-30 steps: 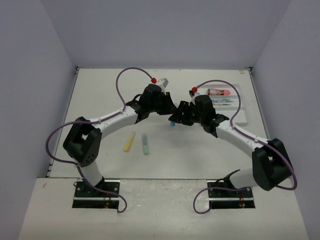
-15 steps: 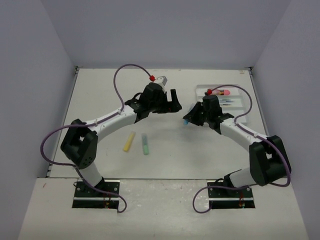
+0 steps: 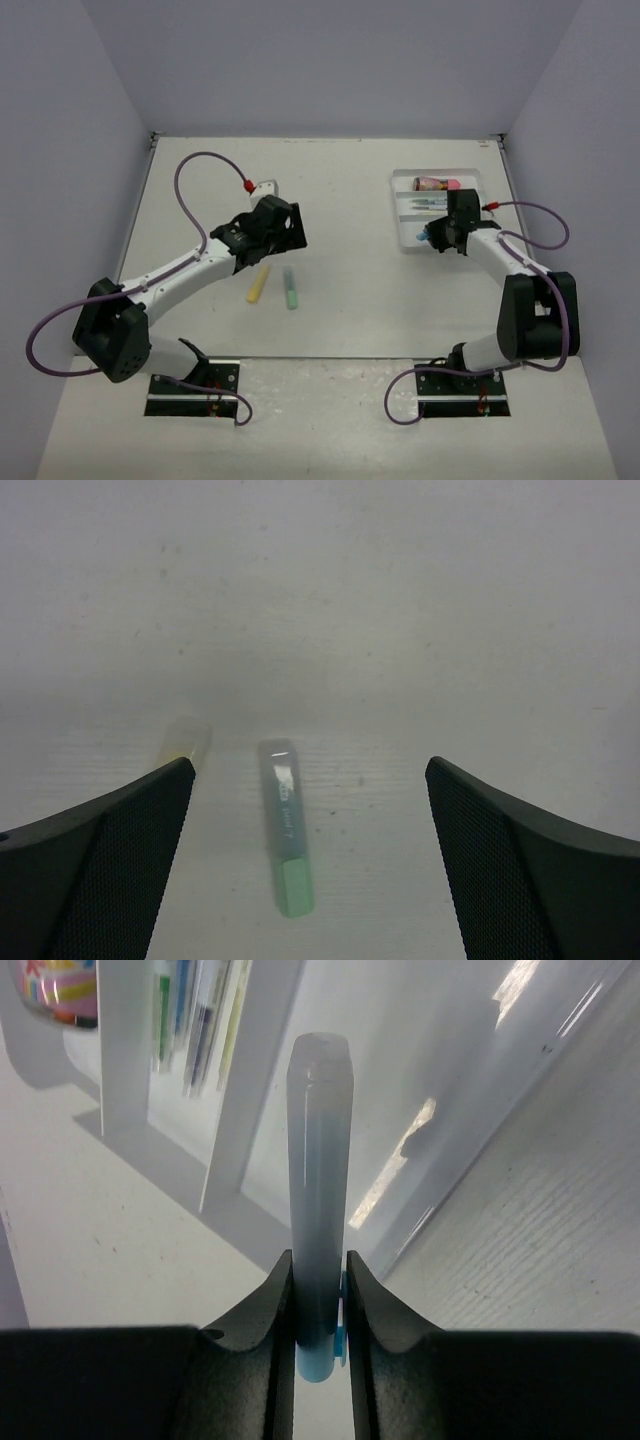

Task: Sort the stationery into containers
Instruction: Place the stationery in the storage box, then pick up the stationery from the center of the board.

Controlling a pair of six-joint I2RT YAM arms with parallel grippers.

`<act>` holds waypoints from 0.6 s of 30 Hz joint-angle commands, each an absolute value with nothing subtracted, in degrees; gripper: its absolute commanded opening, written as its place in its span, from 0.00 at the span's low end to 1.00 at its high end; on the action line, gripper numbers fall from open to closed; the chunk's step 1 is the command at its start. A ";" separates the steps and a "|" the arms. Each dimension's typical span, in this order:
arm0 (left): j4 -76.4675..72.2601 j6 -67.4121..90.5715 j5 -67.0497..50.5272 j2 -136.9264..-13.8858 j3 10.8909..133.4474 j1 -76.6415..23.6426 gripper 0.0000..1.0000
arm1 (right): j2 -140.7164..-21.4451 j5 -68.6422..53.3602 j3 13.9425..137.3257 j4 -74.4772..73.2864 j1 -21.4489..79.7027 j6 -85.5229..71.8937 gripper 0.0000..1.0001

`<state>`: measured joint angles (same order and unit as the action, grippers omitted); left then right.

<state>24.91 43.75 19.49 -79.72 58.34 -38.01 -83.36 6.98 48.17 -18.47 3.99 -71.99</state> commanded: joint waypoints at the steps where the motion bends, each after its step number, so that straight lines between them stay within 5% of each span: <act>1: 23.22 47.52 22.87 -75.67 48.99 -38.58 1.00 | -86.80 9.11 52.86 -20.27 0.59 -74.09 0.04; 2: 22.12 47.44 22.11 -74.90 47.86 -38.61 1.00 | -86.86 8.83 53.48 -20.22 0.35 -73.28 0.09; 6: 19.78 46.62 20.25 -74.18 44.49 -39.08 1.00 | -84.76 7.43 53.16 -18.52 0.44 -71.38 0.70; 18: 19.65 47.89 25.08 -81.41 45.32 -44.01 0.99 | -65.49 6.74 51.03 -17.26 4.12 -57.05 0.77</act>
